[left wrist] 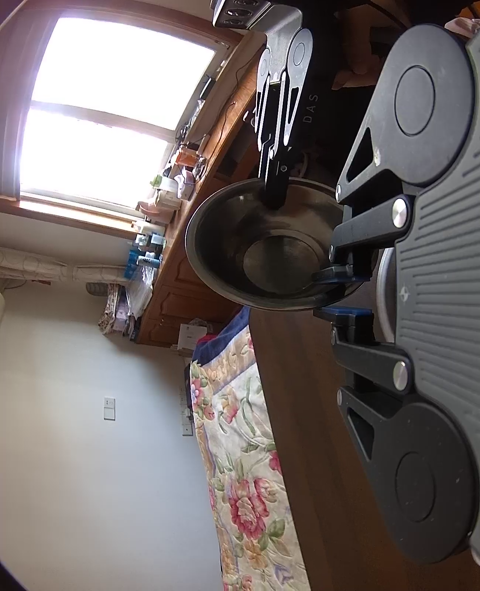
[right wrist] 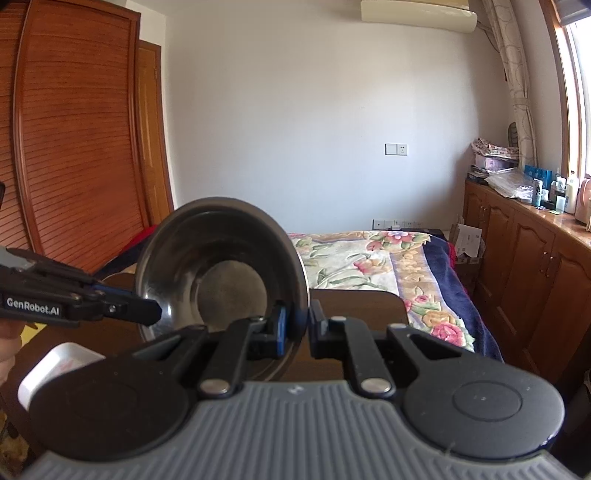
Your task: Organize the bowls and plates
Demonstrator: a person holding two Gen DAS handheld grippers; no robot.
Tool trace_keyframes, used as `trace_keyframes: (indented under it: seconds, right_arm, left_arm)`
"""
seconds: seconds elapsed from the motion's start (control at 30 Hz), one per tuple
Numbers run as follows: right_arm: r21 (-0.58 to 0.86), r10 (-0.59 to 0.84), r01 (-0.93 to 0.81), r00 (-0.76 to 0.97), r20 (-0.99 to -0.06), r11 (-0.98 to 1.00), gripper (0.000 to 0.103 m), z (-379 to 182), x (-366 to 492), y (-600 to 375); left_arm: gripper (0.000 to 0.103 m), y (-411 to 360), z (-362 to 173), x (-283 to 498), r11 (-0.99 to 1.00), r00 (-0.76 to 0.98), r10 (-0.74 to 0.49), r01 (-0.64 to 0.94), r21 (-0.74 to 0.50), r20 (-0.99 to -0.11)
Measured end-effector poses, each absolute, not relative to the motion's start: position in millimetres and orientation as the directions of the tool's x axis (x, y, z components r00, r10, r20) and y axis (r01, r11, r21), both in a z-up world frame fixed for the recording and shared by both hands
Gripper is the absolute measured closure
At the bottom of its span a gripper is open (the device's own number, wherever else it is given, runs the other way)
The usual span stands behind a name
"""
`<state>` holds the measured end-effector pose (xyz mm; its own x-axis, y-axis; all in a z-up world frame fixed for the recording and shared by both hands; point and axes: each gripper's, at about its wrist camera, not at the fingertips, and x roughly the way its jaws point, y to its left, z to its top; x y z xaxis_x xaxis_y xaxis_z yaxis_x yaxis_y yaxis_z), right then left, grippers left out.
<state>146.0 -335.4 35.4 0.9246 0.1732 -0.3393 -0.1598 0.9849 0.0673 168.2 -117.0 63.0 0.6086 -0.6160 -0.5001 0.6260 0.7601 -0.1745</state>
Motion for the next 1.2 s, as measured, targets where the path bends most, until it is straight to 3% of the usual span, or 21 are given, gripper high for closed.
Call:
trace_keyframes:
  seconds: [0.57, 0.9, 1.2]
  right_arm:
    - [0.075, 0.223, -0.210, 0.911, -0.347, 0.975, 0.089, 27.1, 114.9, -307.3]
    - [0.145, 0.252, -0.210, 0.883, -0.396, 0.967, 0.089, -3.6, 110.4, -303.0]
    - [0.161, 0.263, -0.213, 0.866, -0.426, 0.964, 0.089, -17.8, 109.4, -291.8]
  left_arm:
    - [0.090, -87.3, 51.8, 126.7, 0.764, 0.607, -0.617, 0.614, -0.197, -0.502]
    - [0.090, -75.8, 14.9, 121.0, 0.759, 0.573, -0.639, 0.578, -0.300, -0.513]
    - [0.090, -77.1, -0.6, 112.3, 0.794, 0.601, -0.588, 0.557, -0.244, -0.540]
